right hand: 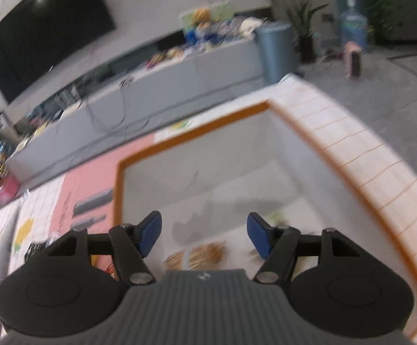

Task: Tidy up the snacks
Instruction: 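Open the right gripper to drop the cake bag while the left lowers the spicy-strip bag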

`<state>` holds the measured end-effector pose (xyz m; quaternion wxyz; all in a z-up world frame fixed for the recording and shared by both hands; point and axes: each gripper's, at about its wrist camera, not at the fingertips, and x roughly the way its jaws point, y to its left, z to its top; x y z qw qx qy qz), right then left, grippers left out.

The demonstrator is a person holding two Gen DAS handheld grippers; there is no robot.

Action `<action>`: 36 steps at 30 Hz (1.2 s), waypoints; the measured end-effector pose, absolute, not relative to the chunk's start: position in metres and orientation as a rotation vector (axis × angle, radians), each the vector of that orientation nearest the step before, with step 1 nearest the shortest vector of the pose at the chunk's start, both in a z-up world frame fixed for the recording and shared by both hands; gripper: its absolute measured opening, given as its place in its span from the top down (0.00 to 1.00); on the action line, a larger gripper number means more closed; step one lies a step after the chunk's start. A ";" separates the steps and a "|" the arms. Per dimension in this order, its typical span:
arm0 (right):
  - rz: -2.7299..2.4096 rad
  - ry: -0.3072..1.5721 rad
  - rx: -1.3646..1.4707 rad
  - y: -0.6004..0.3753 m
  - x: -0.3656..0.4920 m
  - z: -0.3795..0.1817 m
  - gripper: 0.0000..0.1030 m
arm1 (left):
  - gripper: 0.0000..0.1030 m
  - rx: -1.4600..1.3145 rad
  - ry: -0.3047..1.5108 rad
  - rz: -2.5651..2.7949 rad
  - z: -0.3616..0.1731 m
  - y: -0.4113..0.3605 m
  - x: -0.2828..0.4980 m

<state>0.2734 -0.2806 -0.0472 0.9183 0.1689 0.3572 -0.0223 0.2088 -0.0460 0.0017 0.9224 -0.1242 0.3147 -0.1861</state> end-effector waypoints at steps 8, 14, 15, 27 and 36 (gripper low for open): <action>-0.053 0.715 0.395 -0.304 0.274 -0.052 0.36 | 0.48 -0.231 0.756 -0.364 -0.018 -0.089 0.243; -0.079 0.680 0.549 -0.330 0.278 -0.061 0.36 | 0.48 -0.176 0.773 -0.363 -0.024 -0.117 0.259; -0.078 0.661 0.575 -0.337 0.275 -0.057 0.36 | 0.48 -0.172 0.778 -0.366 -0.024 -0.121 0.261; -0.164 0.521 0.752 -0.410 0.245 -0.053 0.30 | 0.48 -0.103 0.839 -0.256 -0.047 -0.176 0.319; -0.205 0.526 0.744 -0.415 0.245 -0.055 0.30 | 0.47 -0.066 0.864 -0.129 -0.063 -0.187 0.338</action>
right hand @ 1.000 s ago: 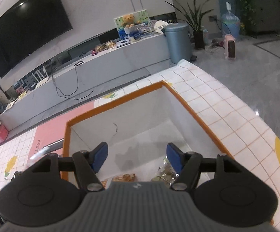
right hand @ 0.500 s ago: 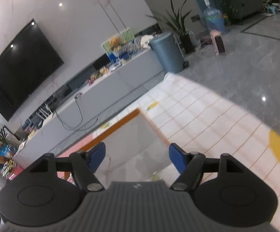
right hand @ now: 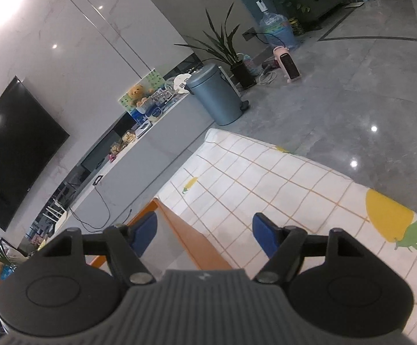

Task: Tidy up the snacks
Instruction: 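Open the right gripper to drop the cake bag while the left lowers the spicy-strip bag, then release the spicy-strip bag from the left gripper and move both grippers to the pile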

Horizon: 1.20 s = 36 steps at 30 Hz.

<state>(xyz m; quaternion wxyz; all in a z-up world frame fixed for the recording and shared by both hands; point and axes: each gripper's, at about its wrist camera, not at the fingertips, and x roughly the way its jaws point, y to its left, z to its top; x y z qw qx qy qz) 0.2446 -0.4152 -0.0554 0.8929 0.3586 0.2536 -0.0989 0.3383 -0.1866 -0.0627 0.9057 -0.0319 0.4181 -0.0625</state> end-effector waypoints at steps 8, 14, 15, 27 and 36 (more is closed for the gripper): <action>-0.201 0.531 0.735 -0.414 0.243 -0.056 0.30 | 0.24 -0.010 0.757 -0.105 -0.050 -0.184 0.320; -0.193 0.537 0.728 -0.410 0.246 -0.056 0.30 | 0.25 -0.059 0.759 -0.116 -0.031 -0.166 0.314; -0.189 0.538 0.724 -0.408 0.246 -0.055 0.30 | 0.25 -0.057 0.759 -0.113 -0.028 -0.163 0.314; -0.103 0.597 0.613 -0.365 0.256 -0.045 0.30 | 0.25 -0.024 0.768 -0.069 -0.008 -0.131 0.295; -0.079 0.719 0.499 -0.323 0.267 -0.037 0.30 | 0.26 -0.060 0.832 -0.034 -0.003 -0.097 0.279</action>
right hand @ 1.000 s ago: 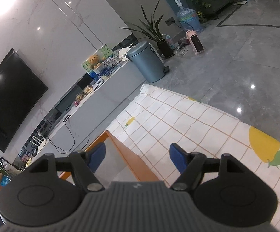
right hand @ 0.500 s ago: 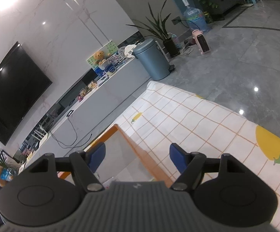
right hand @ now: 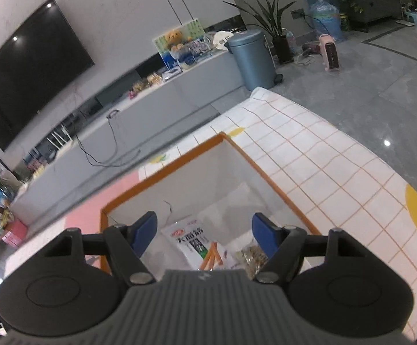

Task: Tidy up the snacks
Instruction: 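Release the spicy-strip bag from the left gripper and move both grippers to the pile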

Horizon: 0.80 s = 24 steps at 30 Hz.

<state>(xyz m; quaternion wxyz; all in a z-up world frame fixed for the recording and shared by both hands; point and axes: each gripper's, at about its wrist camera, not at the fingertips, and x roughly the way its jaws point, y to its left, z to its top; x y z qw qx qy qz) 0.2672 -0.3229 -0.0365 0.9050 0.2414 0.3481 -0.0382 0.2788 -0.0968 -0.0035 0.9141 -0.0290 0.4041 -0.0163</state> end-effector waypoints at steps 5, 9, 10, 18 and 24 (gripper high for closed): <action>-0.048 0.727 0.469 -0.303 0.266 -0.027 0.30 | 0.26 -0.044 0.836 -0.011 0.001 -0.076 0.267; -0.011 0.724 0.440 -0.283 0.265 -0.020 0.30 | 0.26 -0.008 0.840 0.003 0.005 -0.055 0.255; 0.004 0.724 0.437 -0.277 0.264 -0.018 0.30 | 0.26 -0.010 0.841 0.010 0.006 -0.049 0.253; 0.100 0.714 0.421 -0.227 0.263 -0.011 0.29 | 0.26 -0.037 0.846 0.057 0.012 0.007 0.235; 0.233 0.693 0.369 -0.177 0.261 -0.008 0.23 | 0.25 -0.096 0.846 0.095 0.010 0.051 0.227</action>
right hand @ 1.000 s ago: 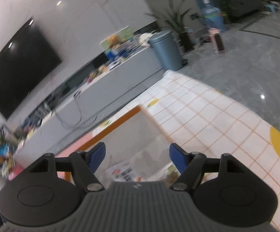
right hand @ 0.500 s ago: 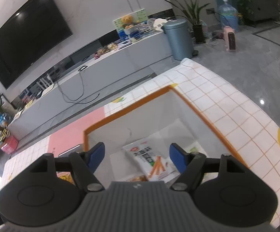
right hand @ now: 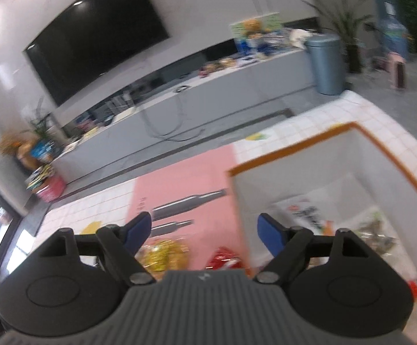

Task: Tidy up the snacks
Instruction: 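Release the spicy-strip bag from the left gripper and move both grippers to the pile, then grasp the dark green seaweed bag with the left gripper while the right reaches the clear bag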

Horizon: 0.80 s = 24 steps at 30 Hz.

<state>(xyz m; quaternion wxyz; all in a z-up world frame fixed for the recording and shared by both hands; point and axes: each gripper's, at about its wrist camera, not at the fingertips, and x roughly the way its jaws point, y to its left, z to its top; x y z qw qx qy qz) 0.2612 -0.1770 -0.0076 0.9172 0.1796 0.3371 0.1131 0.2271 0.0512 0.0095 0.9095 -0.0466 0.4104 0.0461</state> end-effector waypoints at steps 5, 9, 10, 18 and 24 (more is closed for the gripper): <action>0.292 0.721 0.316 -0.142 0.266 -0.020 0.18 | 0.25 -0.158 0.872 0.117 -0.003 0.087 0.229; 0.263 0.753 0.308 -0.123 0.272 -0.034 0.08 | 0.25 -0.174 0.894 0.117 -0.017 0.107 0.237; 0.253 0.760 0.305 -0.118 0.274 -0.038 0.08 | 0.25 -0.174 0.896 0.119 -0.021 0.111 0.238; 0.221 0.813 0.271 -0.089 0.289 -0.065 0.06 | 0.25 -0.110 0.872 0.072 -0.048 0.139 0.274; 0.163 0.814 0.291 -0.090 0.300 -0.082 0.06 | 0.25 -0.076 0.891 0.008 -0.064 0.152 0.311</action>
